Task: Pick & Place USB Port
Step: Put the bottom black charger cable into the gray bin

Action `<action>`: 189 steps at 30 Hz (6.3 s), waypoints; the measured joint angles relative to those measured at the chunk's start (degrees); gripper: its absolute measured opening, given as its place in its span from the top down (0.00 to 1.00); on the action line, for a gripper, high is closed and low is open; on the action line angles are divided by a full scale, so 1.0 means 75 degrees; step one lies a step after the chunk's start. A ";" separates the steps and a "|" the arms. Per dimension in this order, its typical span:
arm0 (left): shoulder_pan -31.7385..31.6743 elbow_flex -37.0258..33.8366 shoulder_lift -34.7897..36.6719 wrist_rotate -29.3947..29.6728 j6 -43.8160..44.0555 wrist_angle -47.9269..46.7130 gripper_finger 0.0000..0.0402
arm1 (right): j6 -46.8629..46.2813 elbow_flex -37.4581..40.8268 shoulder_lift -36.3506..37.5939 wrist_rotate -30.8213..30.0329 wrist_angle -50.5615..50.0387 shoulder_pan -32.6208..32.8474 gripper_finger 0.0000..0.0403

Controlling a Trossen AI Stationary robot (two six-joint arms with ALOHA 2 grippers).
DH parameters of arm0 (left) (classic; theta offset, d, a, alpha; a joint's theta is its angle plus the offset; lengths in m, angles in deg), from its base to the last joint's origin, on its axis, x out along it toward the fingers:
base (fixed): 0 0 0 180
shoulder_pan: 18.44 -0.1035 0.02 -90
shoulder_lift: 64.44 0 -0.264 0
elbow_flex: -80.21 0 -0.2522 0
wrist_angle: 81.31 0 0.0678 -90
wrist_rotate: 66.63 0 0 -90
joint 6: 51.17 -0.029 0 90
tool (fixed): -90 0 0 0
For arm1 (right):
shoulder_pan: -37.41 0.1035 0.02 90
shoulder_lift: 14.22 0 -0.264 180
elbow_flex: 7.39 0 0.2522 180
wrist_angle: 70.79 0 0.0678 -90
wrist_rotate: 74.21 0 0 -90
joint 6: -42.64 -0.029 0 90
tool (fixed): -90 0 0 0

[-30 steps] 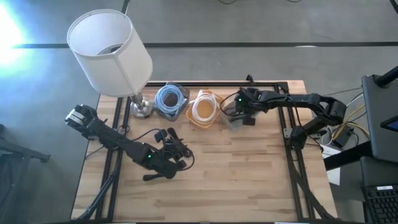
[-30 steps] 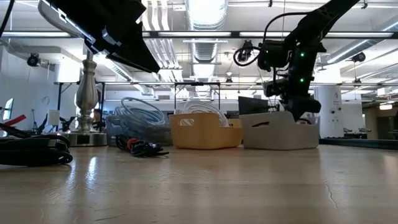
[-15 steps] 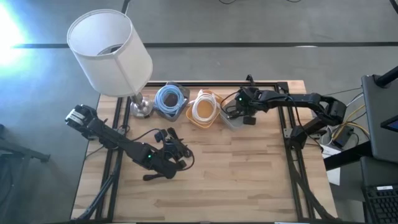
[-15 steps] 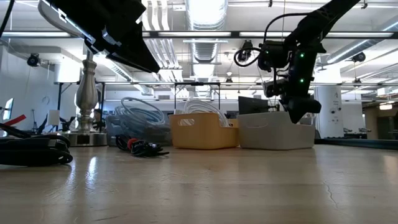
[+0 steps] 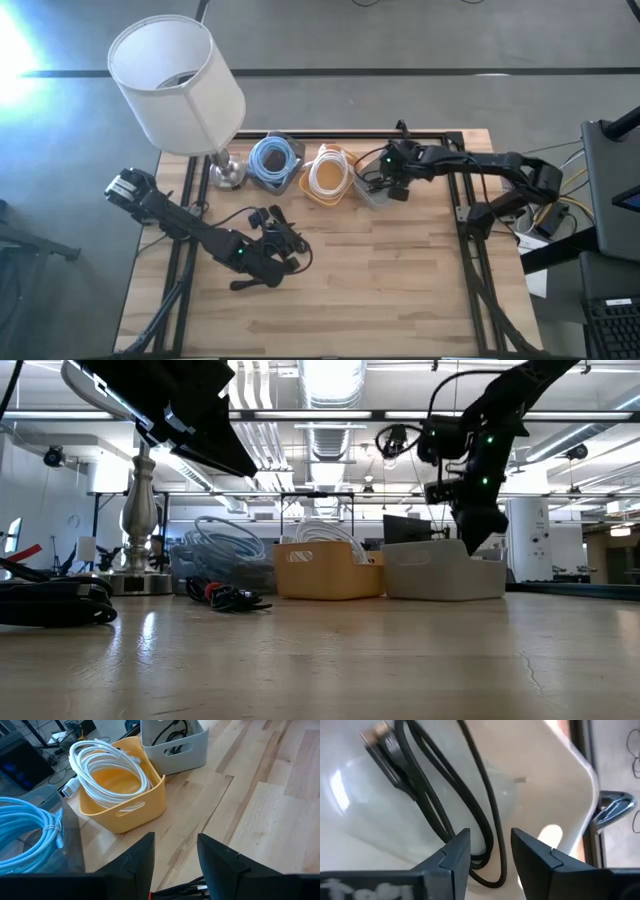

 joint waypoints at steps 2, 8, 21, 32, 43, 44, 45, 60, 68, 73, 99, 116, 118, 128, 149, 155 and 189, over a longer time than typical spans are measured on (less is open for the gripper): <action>0.0000 0.0000 0.0000 0.0000 0.0002 0.0001 0.62 | -0.0236 -0.0074 0.0214 0.0009 -0.0077 0.0125 0.67; 0.0002 0.0000 0.0000 0.0000 -0.0001 -0.0002 0.62 | -0.0996 -0.0383 0.1054 0.0561 -0.0124 0.0744 0.68; 0.0003 0.0000 0.0000 0.0000 0.0002 0.0001 0.62 | -0.1899 -0.0391 0.1280 0.1890 0.2362 0.3033 0.66; -0.0060 0.0000 -0.0001 0.0224 0.0002 0.0059 0.62 | -0.2967 -0.0370 -0.0933 0.1878 0.5150 0.4234 0.69; -0.0119 0.0002 -0.0003 0.0701 -0.0199 0.0083 0.62 | -0.3269 -0.0367 -0.1791 0.1832 0.5814 0.4346 0.68; -0.0123 0.0004 -0.0003 0.0680 -0.0082 0.0035 0.62 | -0.3266 -0.0367 -0.1756 0.1835 0.5834 0.4346 0.68; -0.0129 0.0006 -0.0003 0.0512 0.0162 -0.0104 0.62 | -0.3271 -0.0367 -0.1696 0.1835 0.5808 0.4349 0.69; 0.0608 -0.0027 -0.0003 -0.6494 0.2051 -0.1794 0.64 | -0.3176 -0.0367 -0.1474 0.1861 0.5175 0.4363 0.71; 0.1300 -0.0316 -0.0003 -0.6178 0.3220 -0.2175 0.68 | -0.3028 -0.0370 -0.1474 0.1866 0.5122 0.4363 0.72; 0.1376 -0.0776 -0.0003 -0.6172 0.3239 -0.1602 0.70 | -0.2920 -0.0370 -0.1474 0.1870 0.5111 0.4363 0.71; 0.1214 -0.1725 -0.0006 -0.1514 0.0579 0.1476 0.91 | -0.2350 -0.0370 -0.1483 0.3809 0.6340 0.4412 0.73; 0.0899 -0.1731 -0.0006 -0.0857 -0.1545 0.4070 0.89 | -0.1571 -0.0370 -0.1486 0.3021 0.6918 0.4719 0.63; 0.0811 -0.1731 -0.0006 -0.0857 -0.1826 0.4351 0.89 | -0.1570 -0.0370 -0.1486 0.3015 0.6922 0.4734 0.61; 0.0187 -0.1722 -0.0099 -0.1430 -0.2082 0.4684 0.89 | -0.1607 -0.0370 -0.1486 0.2997 0.7180 0.4745 0.56; 0.0055 -0.1699 -0.0659 -0.1361 -0.3427 0.6228 0.89 | -0.1517 -0.0373 -0.1488 0.2977 0.7076 0.4745 0.72; 0.0051 -0.1711 -0.0659 -0.1347 -0.3241 0.6211 0.89 | -0.1517 -0.0373 -0.1488 0.2977 0.7073 0.4742 0.82; -0.0006 -0.1731 -0.0659 -0.1315 -0.2535 0.5639 0.61 | -0.1837 -0.0370 0.1032 -0.1088 0.2868 0.4728 0.82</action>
